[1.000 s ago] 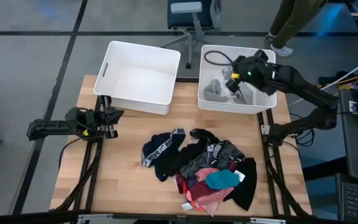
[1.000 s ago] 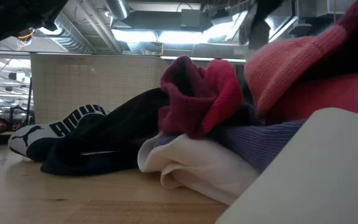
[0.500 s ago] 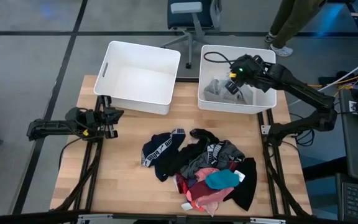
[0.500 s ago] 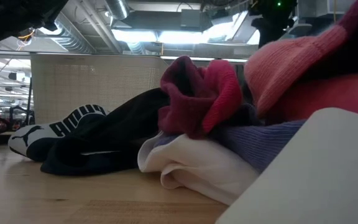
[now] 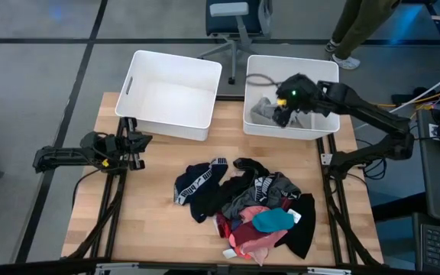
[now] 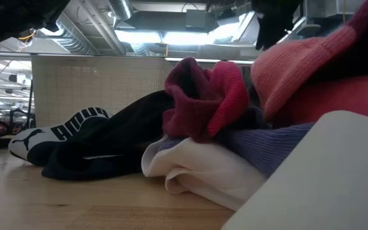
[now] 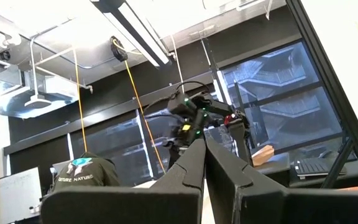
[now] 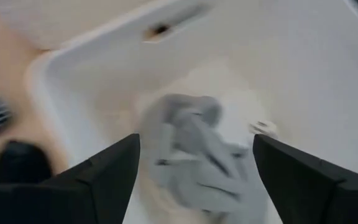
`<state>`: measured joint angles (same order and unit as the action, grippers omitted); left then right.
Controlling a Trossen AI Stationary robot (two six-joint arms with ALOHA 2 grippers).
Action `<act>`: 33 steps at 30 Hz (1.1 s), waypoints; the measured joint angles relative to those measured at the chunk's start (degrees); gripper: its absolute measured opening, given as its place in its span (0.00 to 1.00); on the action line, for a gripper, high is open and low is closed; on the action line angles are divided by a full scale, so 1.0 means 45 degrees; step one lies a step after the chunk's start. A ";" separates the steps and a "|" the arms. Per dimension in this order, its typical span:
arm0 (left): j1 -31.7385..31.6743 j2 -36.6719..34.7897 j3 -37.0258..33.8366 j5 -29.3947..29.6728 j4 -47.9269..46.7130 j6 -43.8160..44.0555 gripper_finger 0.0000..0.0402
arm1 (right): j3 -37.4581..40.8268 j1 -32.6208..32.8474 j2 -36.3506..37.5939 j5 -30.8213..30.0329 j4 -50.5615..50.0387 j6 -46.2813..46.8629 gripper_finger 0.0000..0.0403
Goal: Sort clothes
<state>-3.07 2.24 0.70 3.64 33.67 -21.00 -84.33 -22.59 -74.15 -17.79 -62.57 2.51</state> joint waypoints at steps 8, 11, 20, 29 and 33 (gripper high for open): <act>0.0000 0.0000 0.0000 -0.0002 0.0000 0.0002 0.01 | 0.0000 0.3579 0.0000 0.0677 0.0744 0.0219 0.74; 0.0000 0.0000 -0.0002 -0.0003 -0.0004 0.0002 0.01 | 0.0270 0.5047 0.0018 0.0772 0.1515 0.0491 0.73; 0.0001 0.0000 -0.0002 -0.0002 -0.0001 -0.0032 0.01 | 0.2892 0.8448 0.0005 0.0950 0.5126 0.0713 0.68; 0.0005 0.0000 -0.0002 -0.0005 -0.0003 0.0063 0.01 | 0.5801 0.9959 0.0005 0.1550 0.9286 0.1147 0.59; 0.0000 0.0000 -0.0002 -0.0004 -0.0005 0.0066 0.01 | 0.6755 1.0141 -0.0287 0.1638 1.0676 0.1384 0.56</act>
<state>-3.07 2.24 0.69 3.62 33.65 -20.71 -53.94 23.05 -75.44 -10.42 -14.52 8.74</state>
